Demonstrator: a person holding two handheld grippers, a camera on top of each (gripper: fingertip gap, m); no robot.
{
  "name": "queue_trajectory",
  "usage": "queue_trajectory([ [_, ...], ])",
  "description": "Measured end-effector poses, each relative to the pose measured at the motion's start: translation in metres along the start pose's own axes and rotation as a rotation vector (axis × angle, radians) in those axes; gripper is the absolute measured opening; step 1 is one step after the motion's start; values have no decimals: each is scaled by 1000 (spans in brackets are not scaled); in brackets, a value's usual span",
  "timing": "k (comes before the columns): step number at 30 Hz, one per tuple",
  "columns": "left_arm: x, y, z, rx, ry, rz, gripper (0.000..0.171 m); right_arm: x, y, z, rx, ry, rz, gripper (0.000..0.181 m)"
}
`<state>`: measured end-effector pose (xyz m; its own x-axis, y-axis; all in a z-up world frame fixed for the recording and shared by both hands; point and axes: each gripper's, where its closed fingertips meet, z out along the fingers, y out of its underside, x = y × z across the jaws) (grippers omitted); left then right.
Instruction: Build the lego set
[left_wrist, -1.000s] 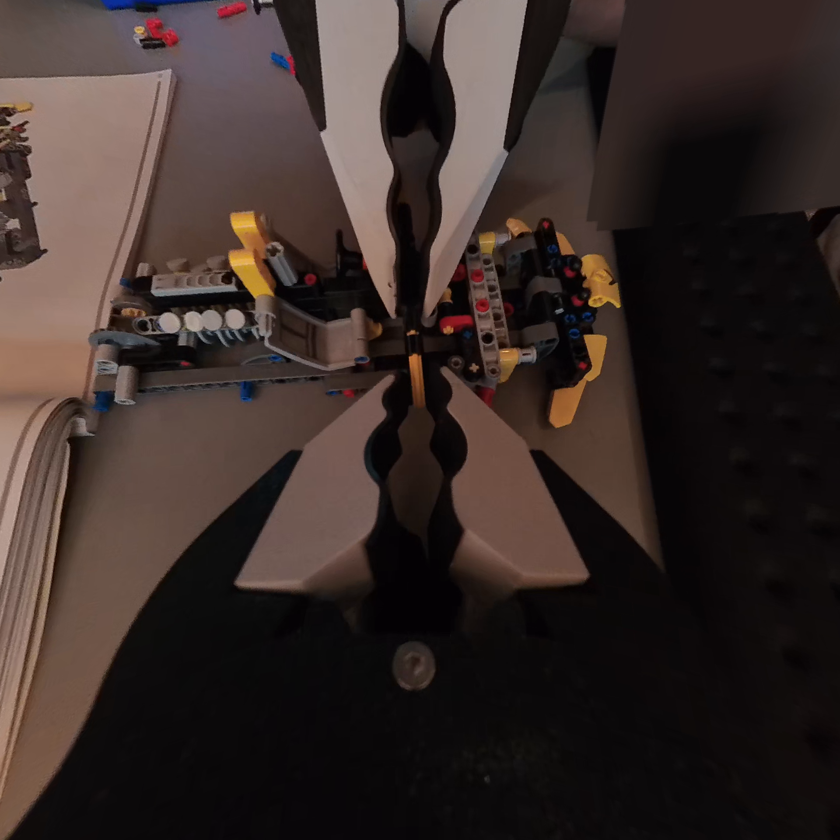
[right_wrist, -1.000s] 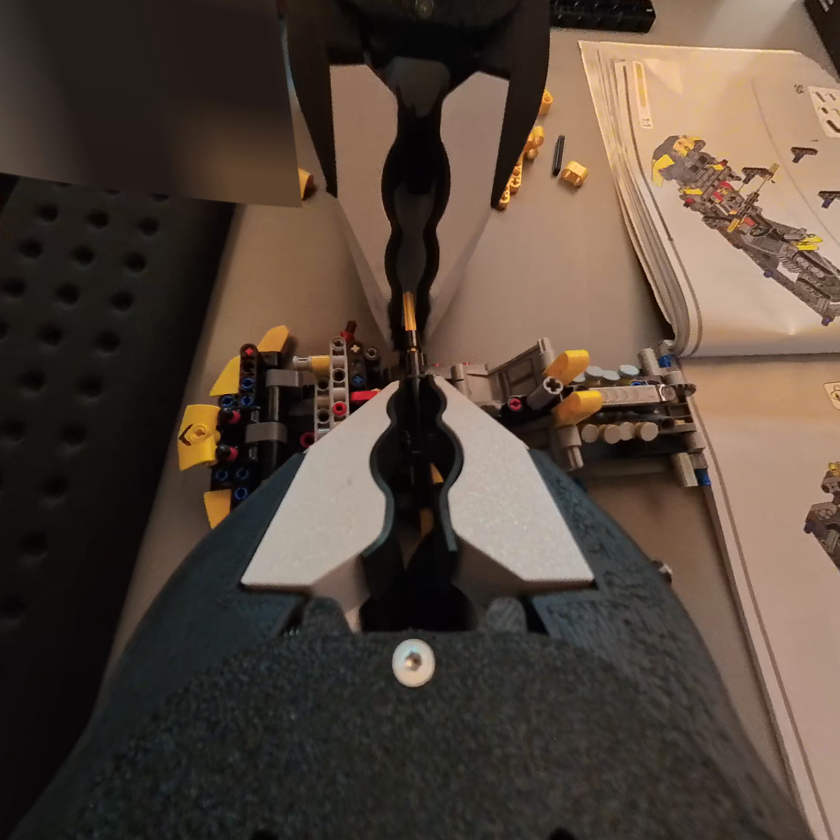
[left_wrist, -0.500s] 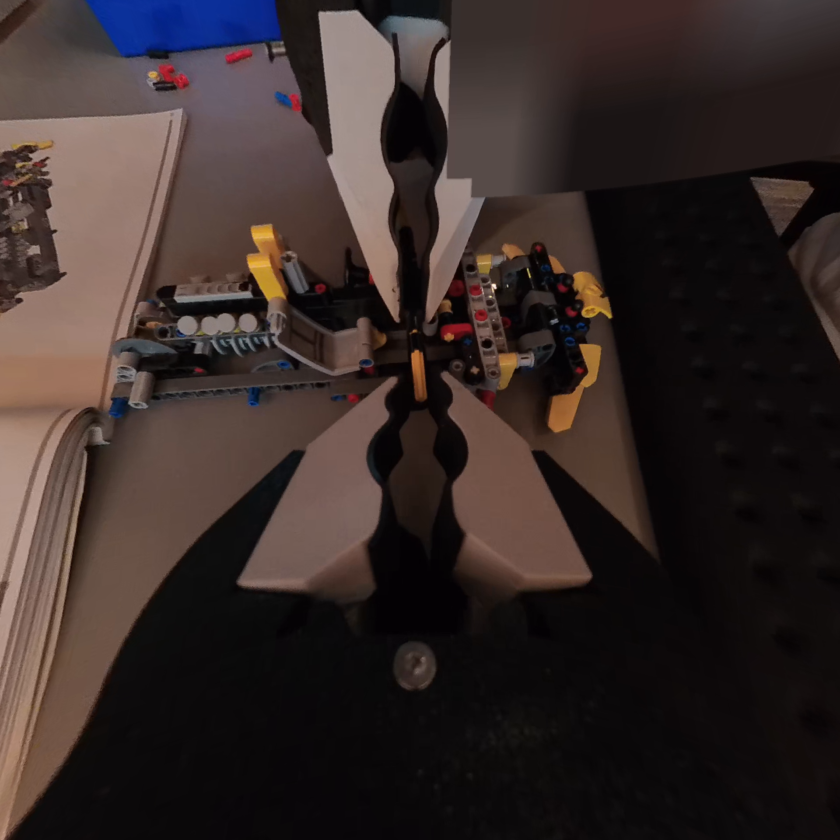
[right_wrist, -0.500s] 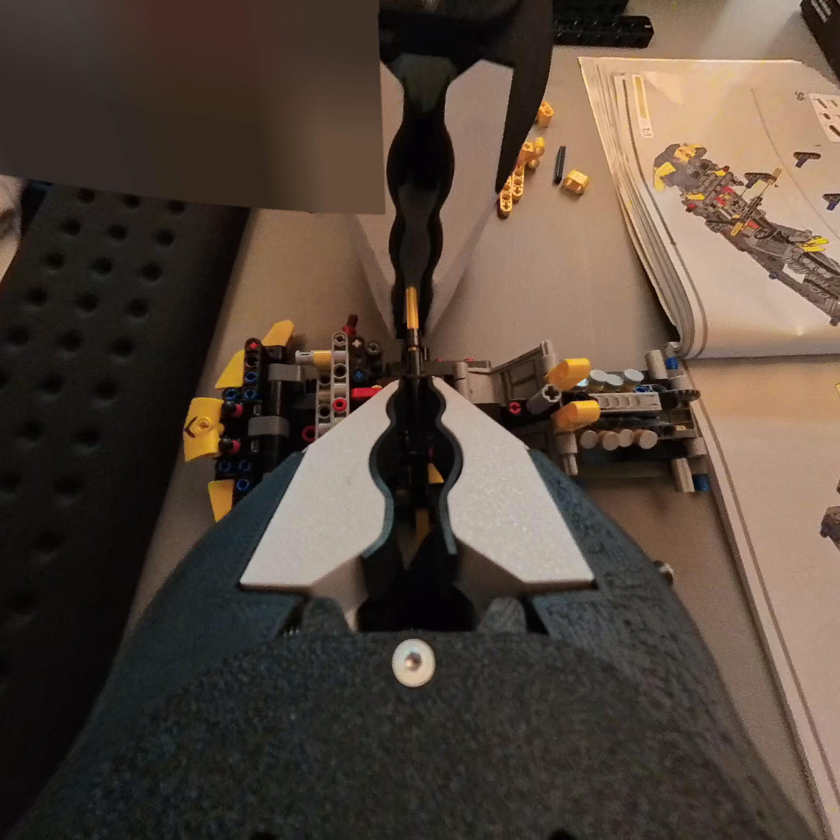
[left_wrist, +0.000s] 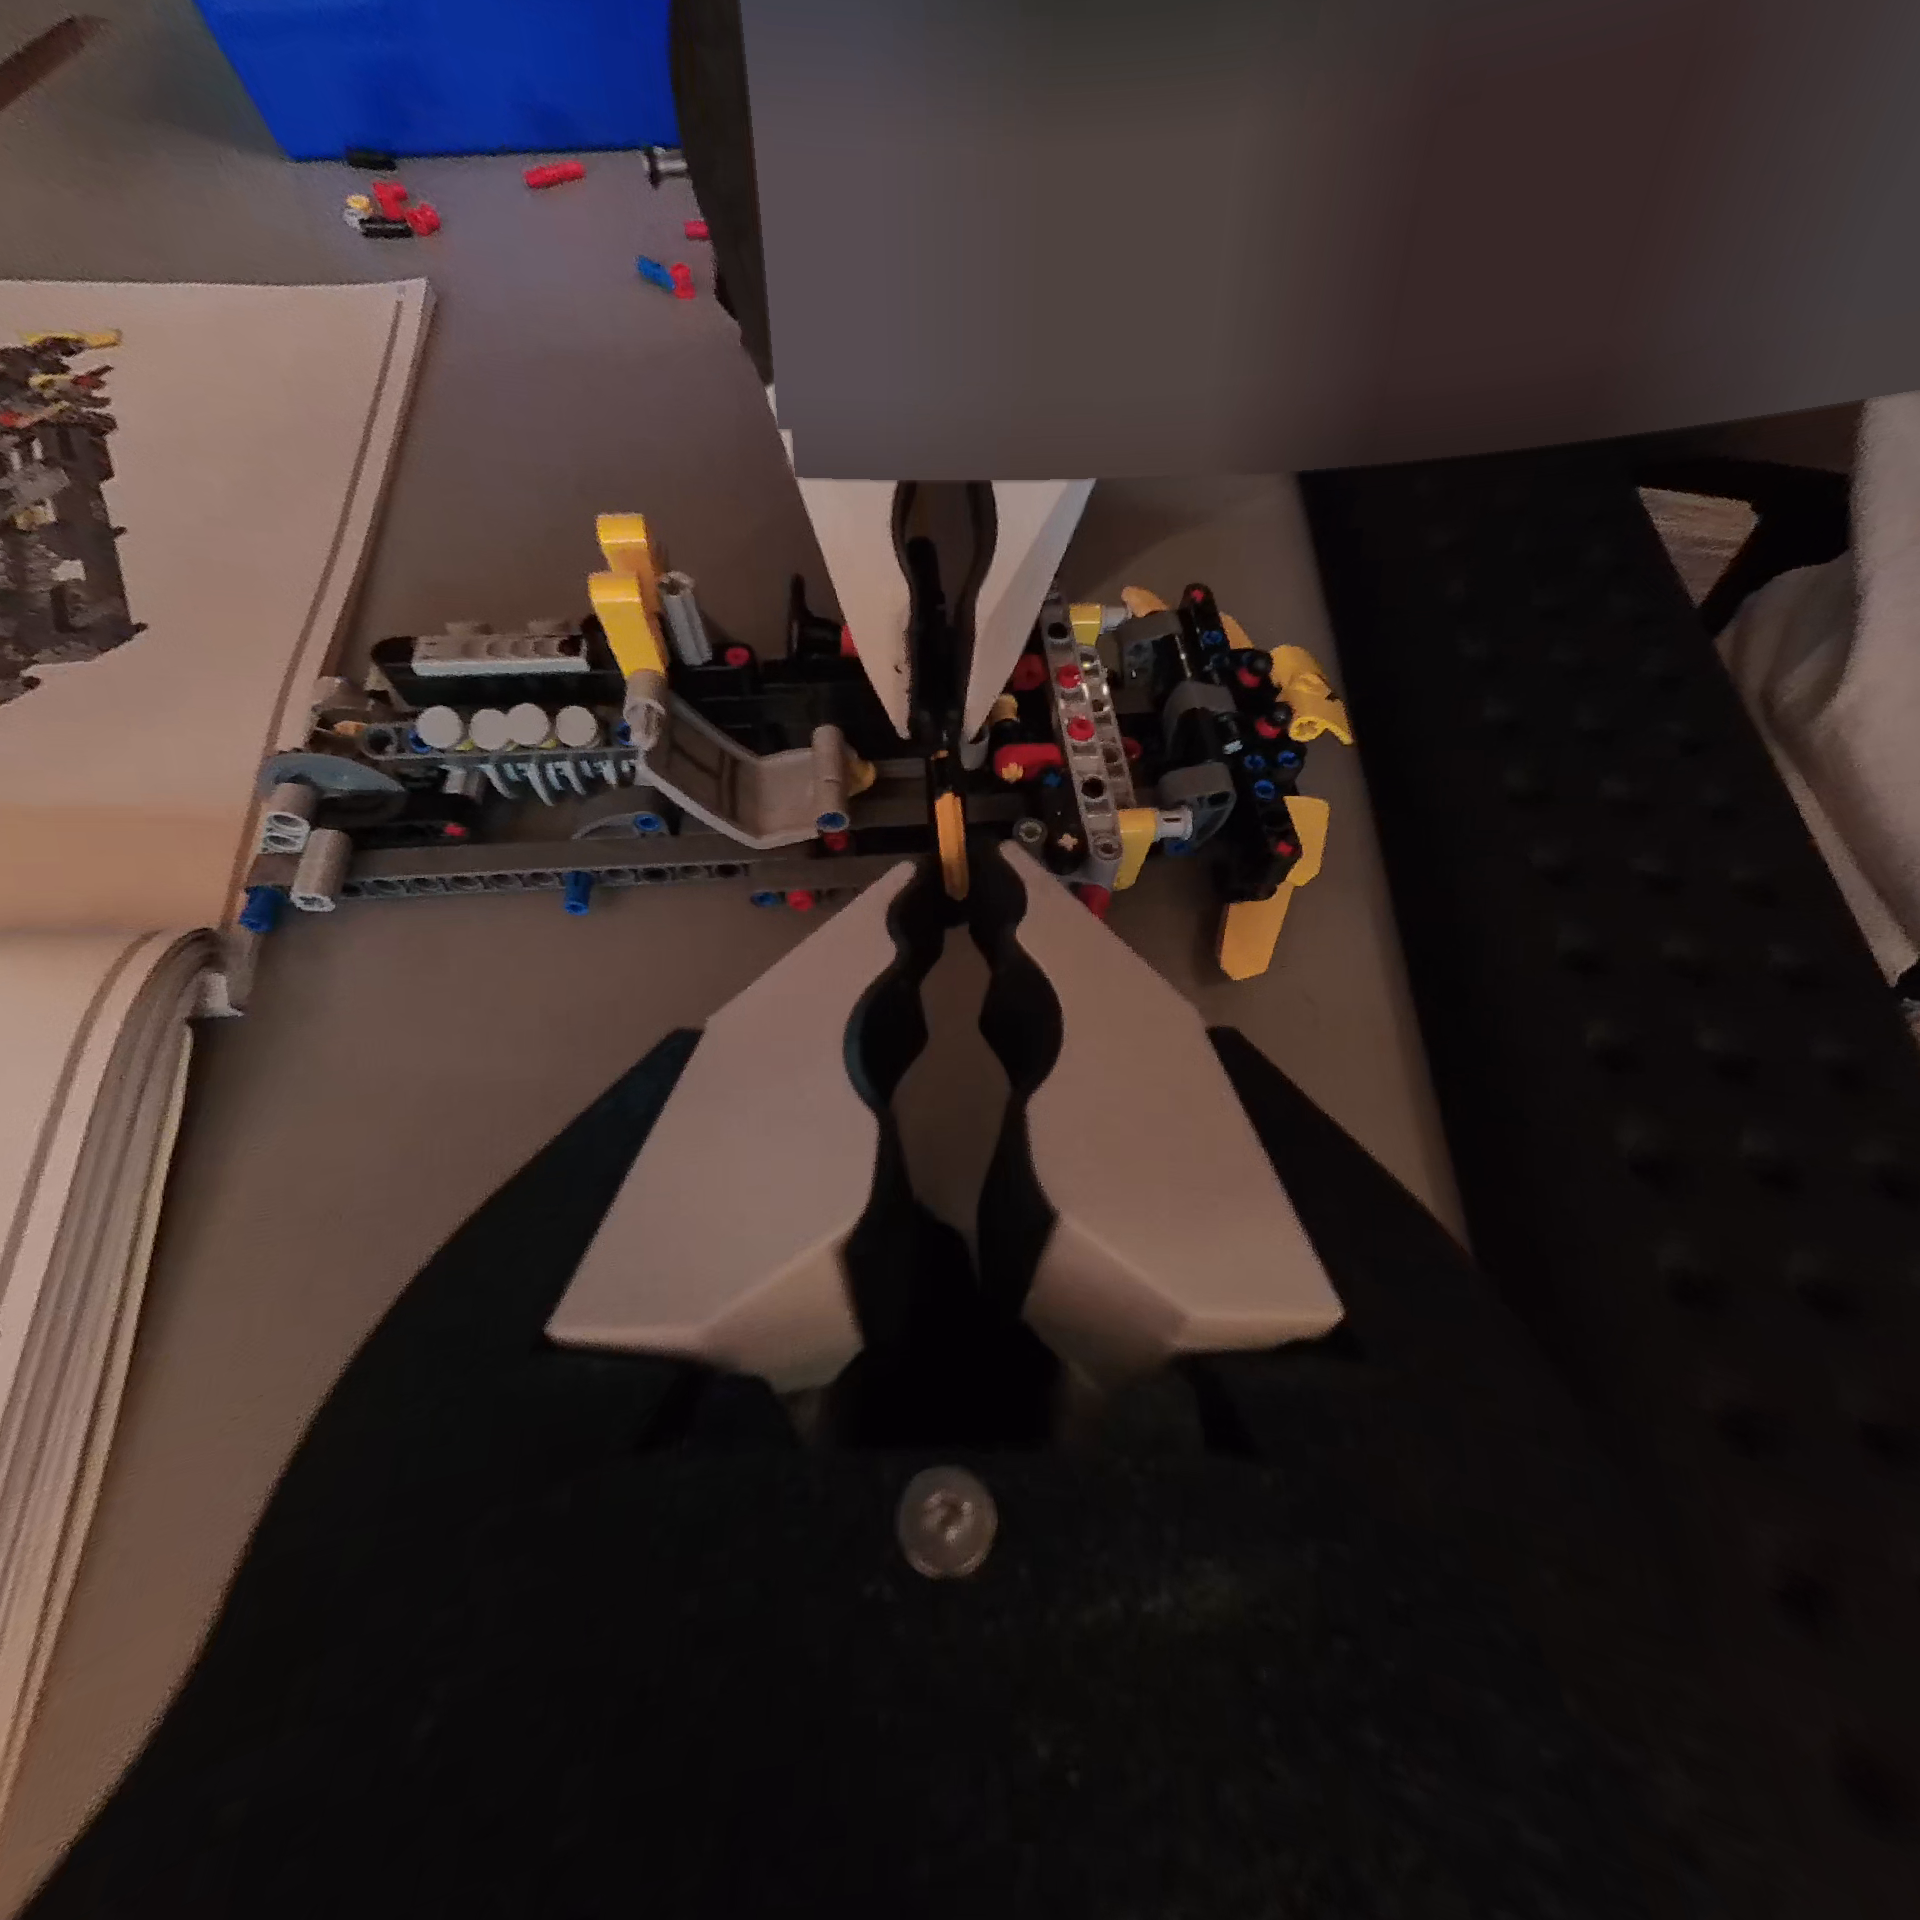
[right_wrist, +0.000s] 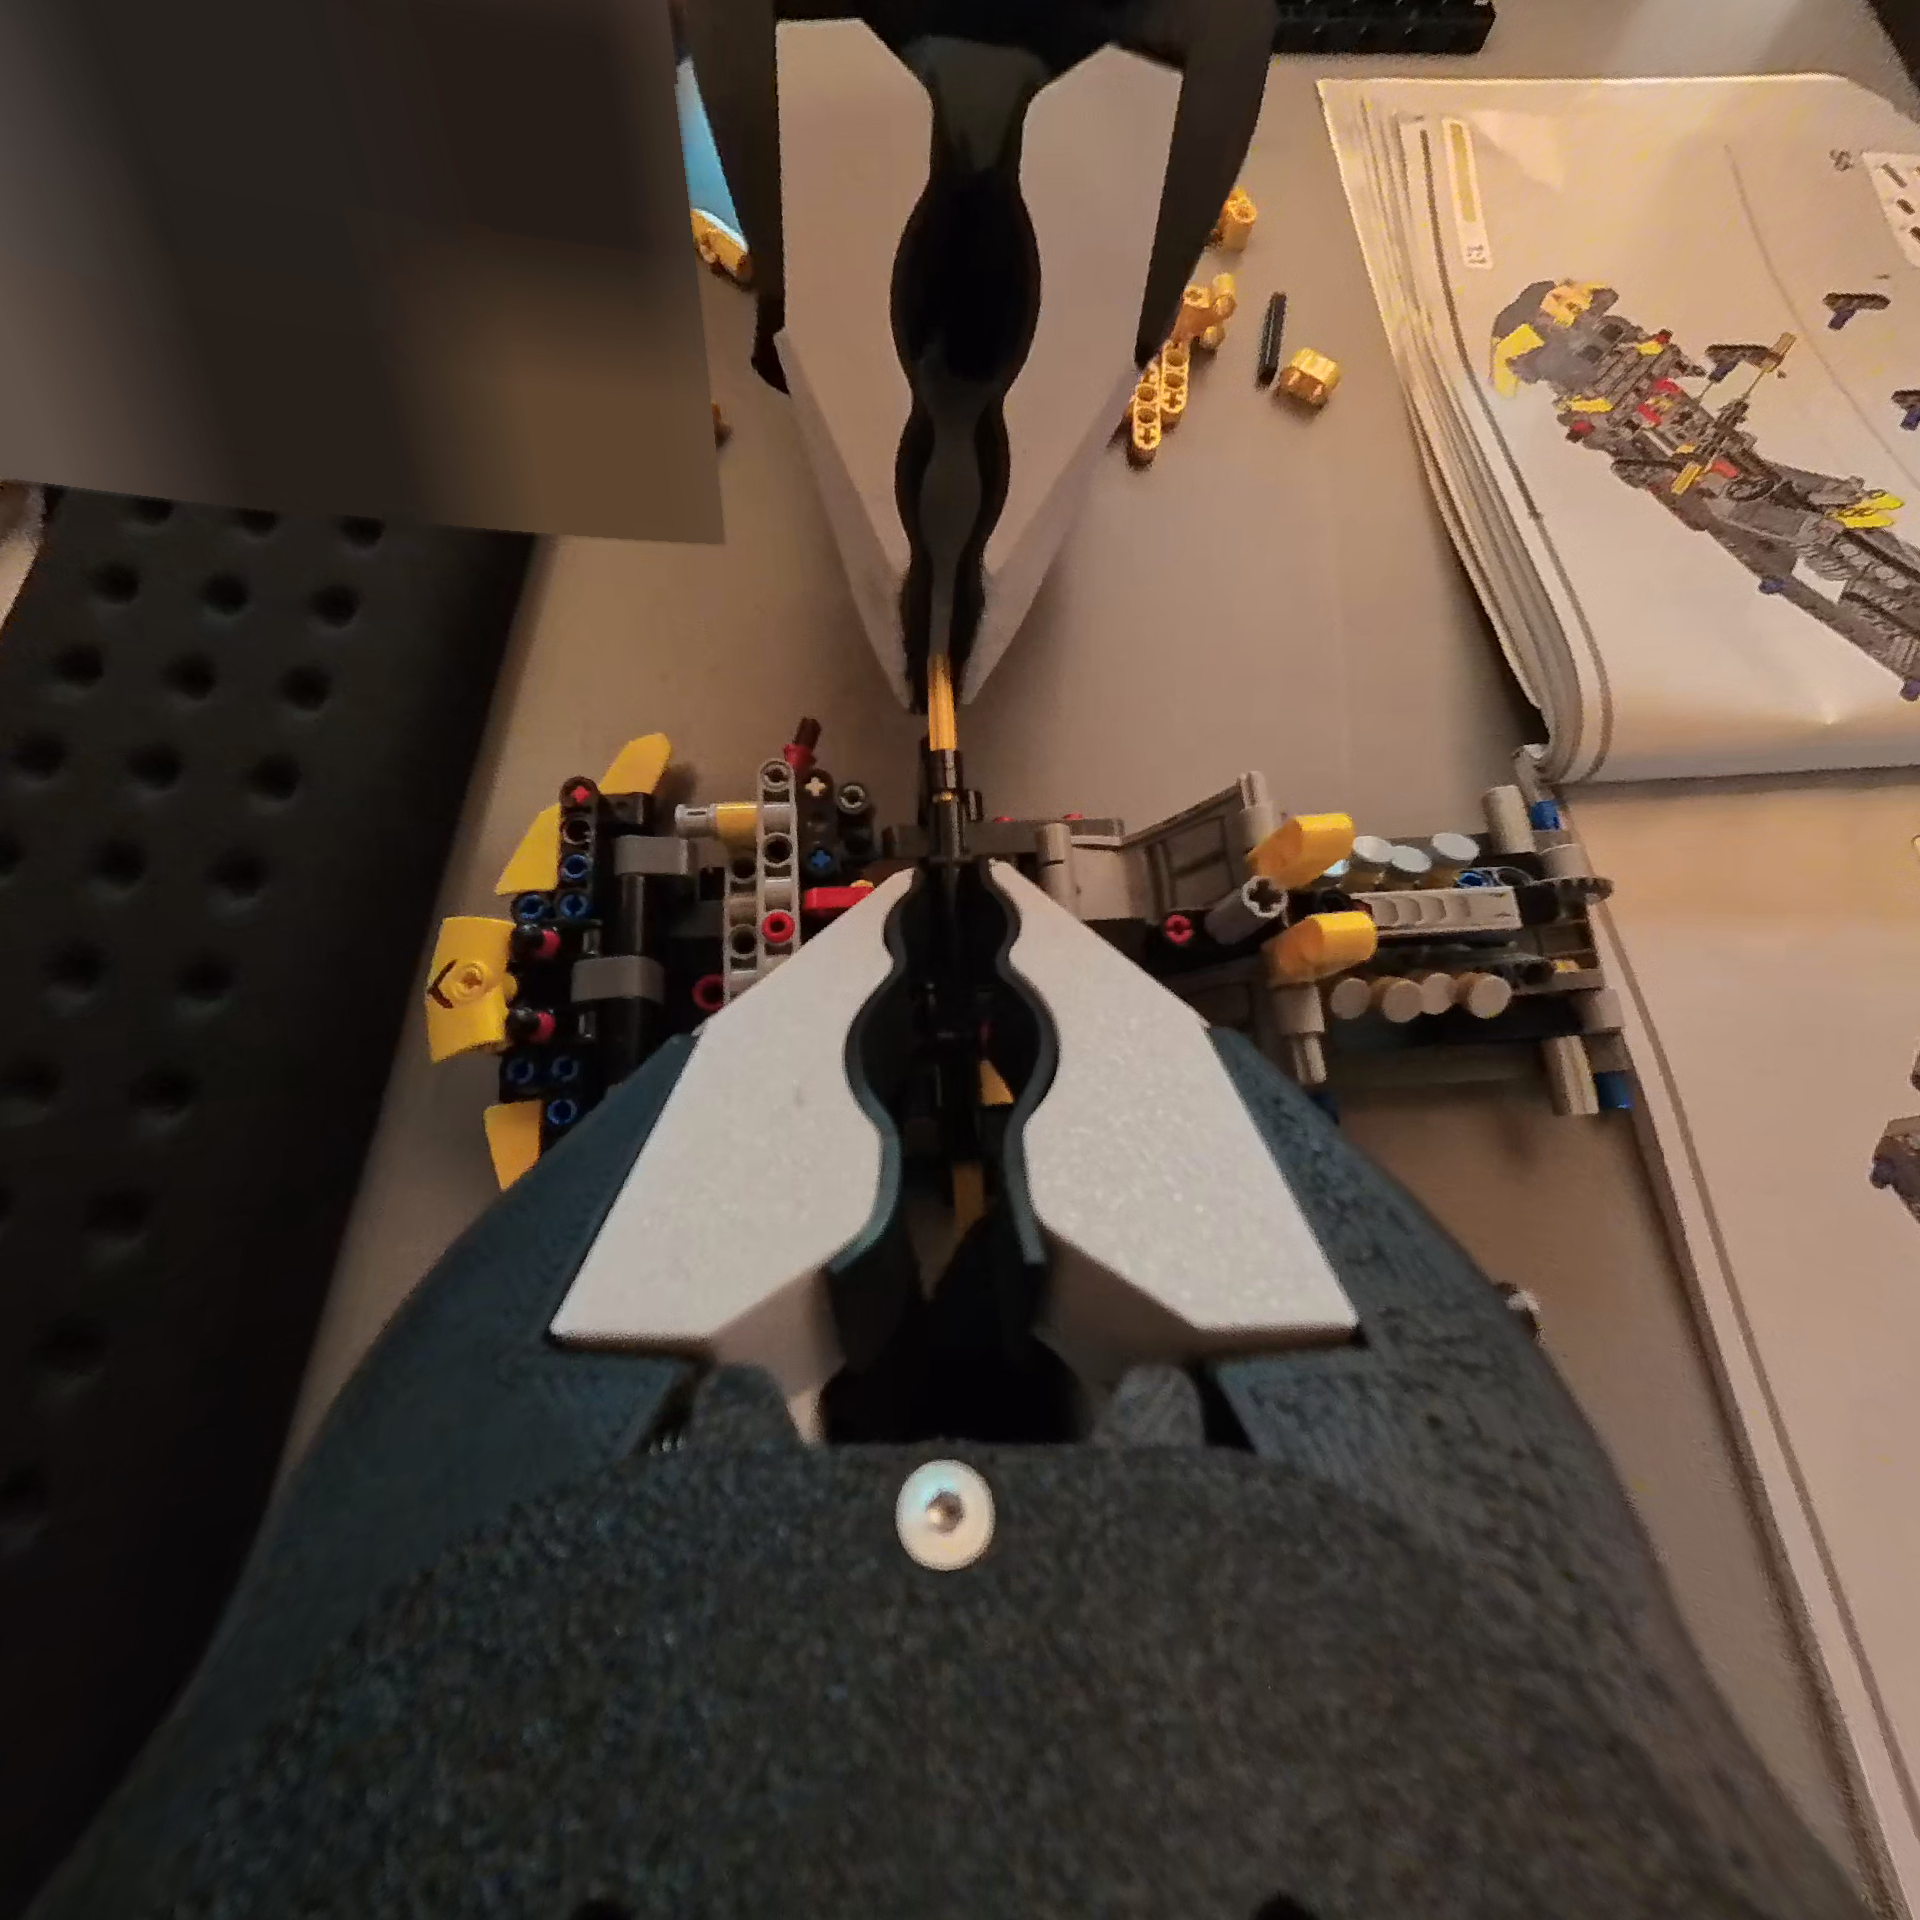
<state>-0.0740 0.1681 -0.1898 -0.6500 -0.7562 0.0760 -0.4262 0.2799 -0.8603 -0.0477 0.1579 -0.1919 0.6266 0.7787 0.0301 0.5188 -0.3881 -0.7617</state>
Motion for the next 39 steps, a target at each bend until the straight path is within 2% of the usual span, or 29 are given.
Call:
queue_trajectory([
  [14,0,-1,0,0,-2,4,2,0,-3,1,30,22,-23,8],
  [17,-1,4,-1,-34,-21,15,4,0,-4,1,45,33,-36,8],
  [29,-3,-3,-10,1,-30,48,5,3,-6,-3,69,25,-3,12],
  [34,-9,-11,-14,39,-67,55,4,5,-13,-9,149,1,54,13],
  [39,-47,-16,-32,90,-250,-40,8,30,-35,-38,373,36,195,21],
])
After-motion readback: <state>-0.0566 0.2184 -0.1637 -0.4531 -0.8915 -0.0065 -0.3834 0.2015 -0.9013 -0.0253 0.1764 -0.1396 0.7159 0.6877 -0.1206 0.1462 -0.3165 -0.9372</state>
